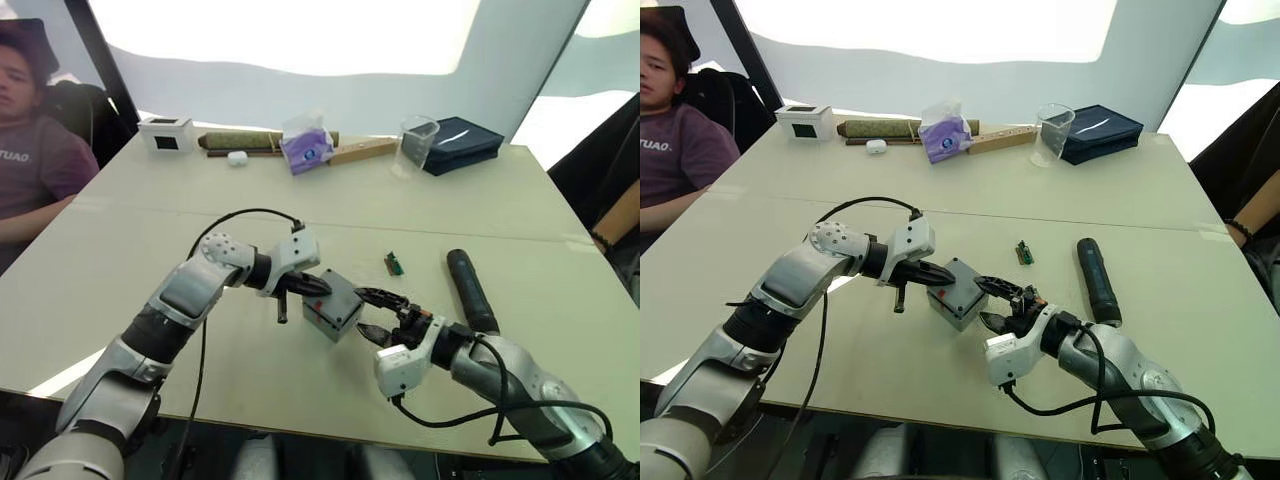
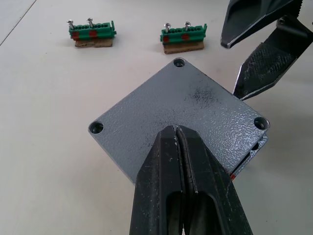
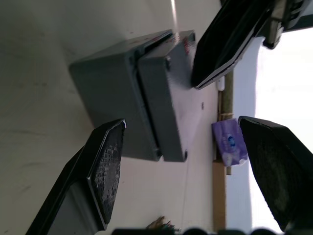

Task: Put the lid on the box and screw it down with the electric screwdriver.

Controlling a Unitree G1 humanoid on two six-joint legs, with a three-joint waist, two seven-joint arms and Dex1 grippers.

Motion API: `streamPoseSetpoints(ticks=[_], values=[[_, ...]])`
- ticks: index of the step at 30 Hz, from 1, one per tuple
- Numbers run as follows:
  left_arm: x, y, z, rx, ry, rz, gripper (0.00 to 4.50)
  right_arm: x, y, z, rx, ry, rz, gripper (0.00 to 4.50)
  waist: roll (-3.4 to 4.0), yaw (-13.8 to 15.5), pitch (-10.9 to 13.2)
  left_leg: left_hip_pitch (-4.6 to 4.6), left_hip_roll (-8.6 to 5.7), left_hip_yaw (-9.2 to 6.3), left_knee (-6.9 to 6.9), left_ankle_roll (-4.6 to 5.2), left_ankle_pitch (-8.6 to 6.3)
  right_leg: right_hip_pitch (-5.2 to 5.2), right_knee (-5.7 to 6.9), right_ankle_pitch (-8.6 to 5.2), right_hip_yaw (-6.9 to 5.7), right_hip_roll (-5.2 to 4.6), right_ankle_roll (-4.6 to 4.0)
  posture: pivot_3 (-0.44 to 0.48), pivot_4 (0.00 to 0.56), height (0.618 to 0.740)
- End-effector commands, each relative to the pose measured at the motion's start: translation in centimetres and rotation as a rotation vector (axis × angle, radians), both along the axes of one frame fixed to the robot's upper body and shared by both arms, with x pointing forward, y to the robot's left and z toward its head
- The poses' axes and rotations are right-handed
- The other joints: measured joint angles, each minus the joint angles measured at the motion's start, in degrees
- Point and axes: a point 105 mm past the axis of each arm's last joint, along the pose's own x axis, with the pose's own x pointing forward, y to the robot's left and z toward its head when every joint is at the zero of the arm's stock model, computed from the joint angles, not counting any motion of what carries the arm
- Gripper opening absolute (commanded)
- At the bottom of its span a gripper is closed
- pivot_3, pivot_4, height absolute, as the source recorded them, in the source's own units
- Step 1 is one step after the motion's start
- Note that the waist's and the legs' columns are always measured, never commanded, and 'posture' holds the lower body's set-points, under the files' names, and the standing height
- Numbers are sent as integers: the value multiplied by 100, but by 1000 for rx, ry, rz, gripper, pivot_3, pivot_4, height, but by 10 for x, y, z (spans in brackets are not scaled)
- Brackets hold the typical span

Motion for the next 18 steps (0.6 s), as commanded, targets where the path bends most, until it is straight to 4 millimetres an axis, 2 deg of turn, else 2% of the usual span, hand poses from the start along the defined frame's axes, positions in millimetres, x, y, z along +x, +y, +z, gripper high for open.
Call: streamPoseSetpoints(ticks=[1, 3, 6, 14, 18], values=[[-9, 15, -52, 153, 122, 54, 0, -4, 1, 20, 21, -37, 24, 3691, 3, 0, -2, 0, 0, 0, 0, 0, 0, 0, 0, 0, 0, 0, 0, 0, 150, 740], [-8, 13, -49, 130, 104, 46, 0, -2, -2, 22, 47, -40, 2, 3691, 2, 1, -4, 0, 0, 1, 0, 0, 0, 0, 0, 0, 0, -1, 0, 0, 150, 740], [-10, 9, -37, 60, 85, 18, 0, -1, -4, 21, 69, -25, -13, 3129, 0, 1, -4, 0, 0, 1, 0, -1, 0, 0, -1, -1, 1, -2, 1, 0, 150, 740], [-8, 3, 6, -120, 46, -18, 0, 3, -5, 19, 123, -17, -65, 33, -3, -2, 16, -18, 1, 5, -6, -1, -1, -26, -1, 2, 4, -2, 7, 0, 150, 740], [-2, 3, 33, -211, 22, -18, 0, 4, -6, 18, 141, -1, -78, 33, -2, -8, 51, -38, 1, 5, -7, -1, 0, -48, 0, 5, 4, -2, 13, 0, 150, 740]])
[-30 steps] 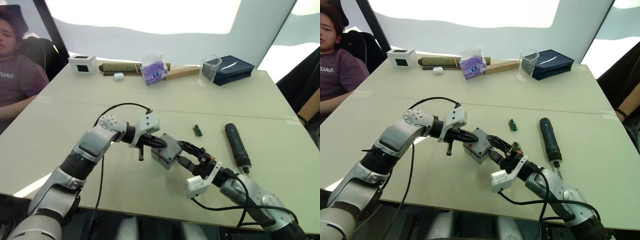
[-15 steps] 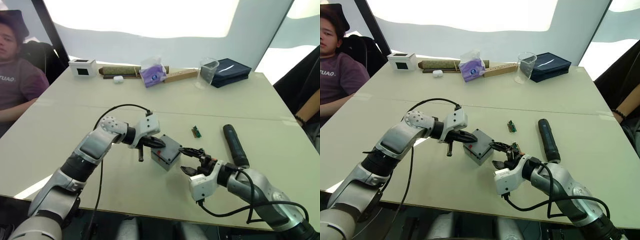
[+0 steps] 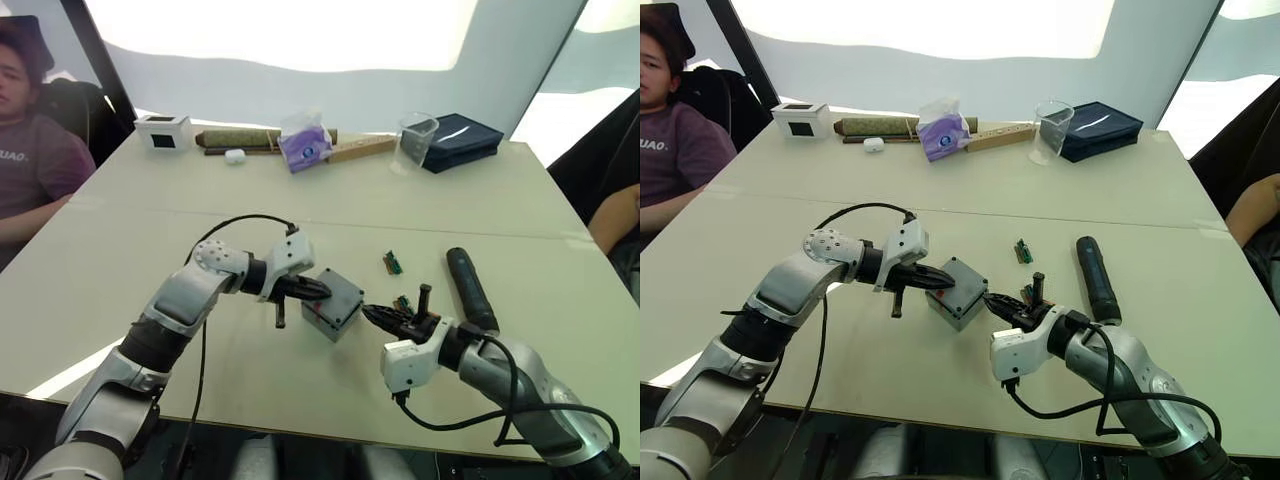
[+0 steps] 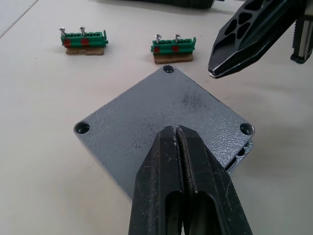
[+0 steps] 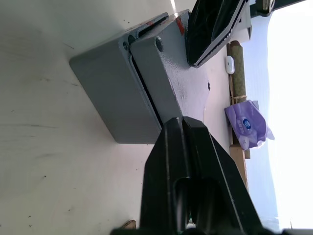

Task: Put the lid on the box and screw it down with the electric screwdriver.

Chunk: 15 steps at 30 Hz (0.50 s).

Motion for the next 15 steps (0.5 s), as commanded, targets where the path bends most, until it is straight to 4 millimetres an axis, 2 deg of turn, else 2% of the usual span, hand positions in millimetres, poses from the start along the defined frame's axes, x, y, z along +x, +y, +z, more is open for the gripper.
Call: streamPoseSetpoints(ticks=[1, 5, 8, 9, 11, 15], values=[[6, 2, 30, -90, -46, -6, 0, 2, -1, 9, 46, -21, -16, 33, 0, -1, 12, -12, 0, -1, 0, 0, 0, -11, 1, 1, 0, 1, 1, 0, 150, 740], [8, 3, 51, -131, -74, -21, 0, 1, 0, 9, 69, -3, -22, 33, 2, 16, 16, -87, 0, -4, 11, -7, 5, -87, 16, 4, -4, 2, 5, 0, 150, 740], [15, 3, 81, -206, -84, 14, 0, 0, -2, 8, 76, 13, -34, 33, -2, 21, 32, -89, -1, -3, 9, -7, 5, -89, 15, 4, -4, 2, 5, 0, 150, 740], [18, 5, 85, -206, -88, 27, 0, 1, -4, 8, 77, 10, -43, 33, -5, 26, 40, -89, -1, -3, 9, -7, 5, -89, 15, 4, -4, 2, 5, 0, 150, 740], [25, 14, 81, -140, -122, 60, 0, 0, -5, 10, 85, 7, -42, 33, -4, 18, 43, -90, -2, -3, 10, -7, 5, -90, 15, 4, -5, 2, 5, 0, 150, 740], [40, 37, 55, 8, -162, 123, 0, -5, 1, 18, 128, 4, -17, 33, 2, -33, 46, -80, -1, 1, 3, -7, 5, -90, 16, 3, 6, 7, 5, 0, 150, 740]])
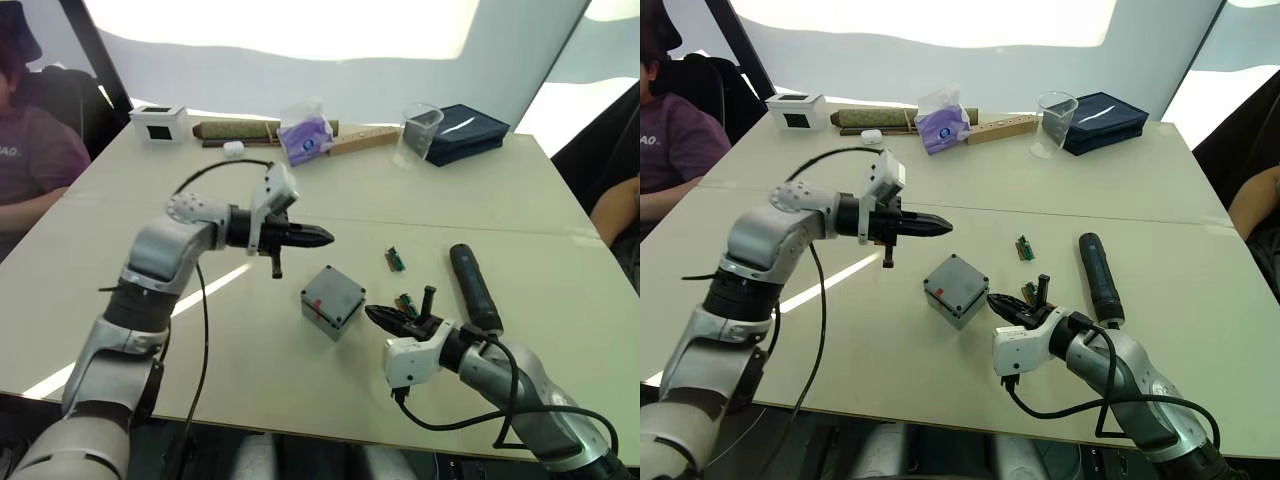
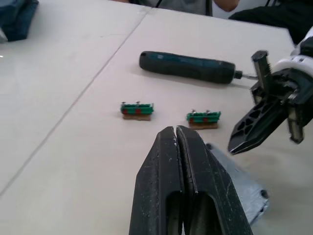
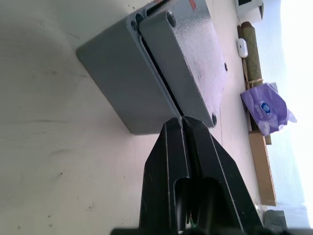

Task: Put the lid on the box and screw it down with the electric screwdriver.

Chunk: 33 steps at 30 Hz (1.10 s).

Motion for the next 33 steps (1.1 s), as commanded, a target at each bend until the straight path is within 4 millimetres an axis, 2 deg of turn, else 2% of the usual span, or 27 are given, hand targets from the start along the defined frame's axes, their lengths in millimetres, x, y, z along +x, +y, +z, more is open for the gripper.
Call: streamPoseSetpoints(ticks=[1, 6, 16, 28, 33], values=[[7, 16, -21, 100, -12, 33, 0, -6, 9, 20, 63, -52, 34, 33, 1, 9, 4, 0, 2, -1, 0, 0, 0, -2, 0, 0, -1, 2, -1, 0, 150, 740], [5, 20, -40, 113, 36, 20, 0, -8, 12, 21, 71, -44, 45, 33, -9, 49, 13, -7, 2, 1, 1, 0, 0, -6, 0, 0, -1, -1, -1, 0, 150, 740], [-5, 3, -63, 115, 84, -34, 0, -6, 19, 16, 77, -23, 55, 33, -9, 28, 13, -10, 1, 1, 2, 0, 0, -7, -1, 0, -3, -3, 0, 0, 150, 740], [-8, -3, -64, 93, 95, -51, 0, -6, 25, 14, 92, -20, 64, 33, -9, 44, 14, -10, 2, 0, 2, 0, 0, -7, 1, 0, -3, -3, 0, 0, 150, 740], [-3, 1, -62, 115, 70, -33, 0, -6, 25, 13, 94, -17, 64, 33, -8, 38, 14, -10, 2, 0, 2, 0, 0, -8, 1, 0, -3, -2, 0, 0, 150, 740]])
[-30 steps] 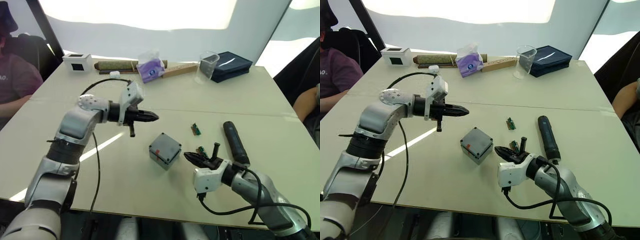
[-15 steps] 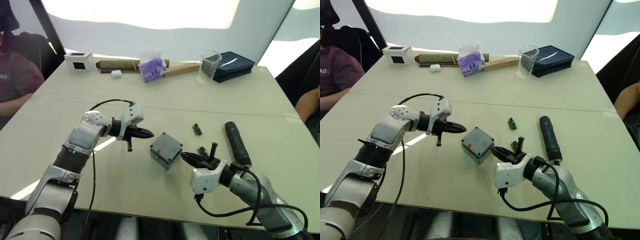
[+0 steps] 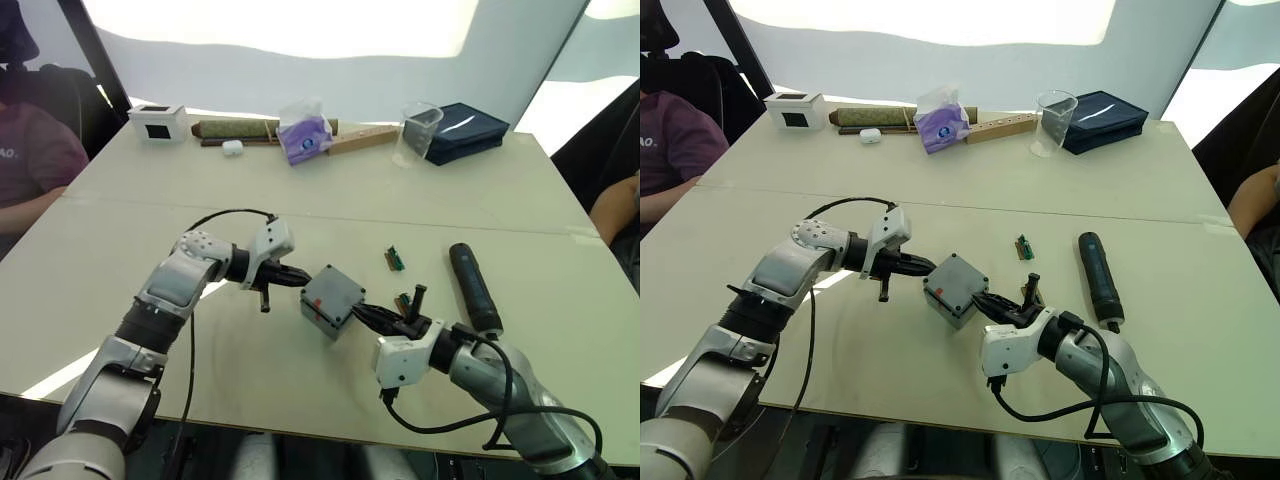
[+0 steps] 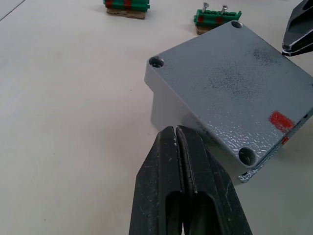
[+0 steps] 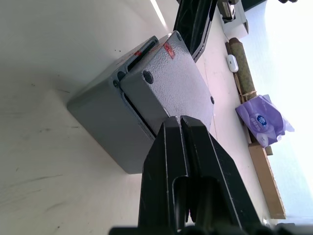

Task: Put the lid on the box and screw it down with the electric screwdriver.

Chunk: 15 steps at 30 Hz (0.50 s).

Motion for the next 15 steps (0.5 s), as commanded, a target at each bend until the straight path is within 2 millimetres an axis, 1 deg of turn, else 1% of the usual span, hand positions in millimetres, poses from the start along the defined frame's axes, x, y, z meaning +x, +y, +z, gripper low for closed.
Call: streamPoseSetpoints(ticks=[1, 9, 15], values=[[5, 1, 12, 5, -66, -6, 0, -1, 3, 6, 13, -29, 11, 33, 0, 2, 0, 0, 0, 0, 0, 0, 0, 0, 0, 0, 0, 0, 0, 0, 150, 740], [14, 8, 24, -10, -88, 31, 0, -1, 3, 6, 11, -31, 9, 33, 0, 5, 0, 0, 0, 0, 0, 0, 0, -1, 0, 0, 0, 0, 0, 0, 150, 740], [6, 0, 33, -50, -66, -6, 0, 0, 3, 6, 10, -31, 9, 33, 0, 1, 0, 0, 0, 0, 0, 0, 0, 0, 0, 0, 0, 0, 0, 0, 150, 740]])
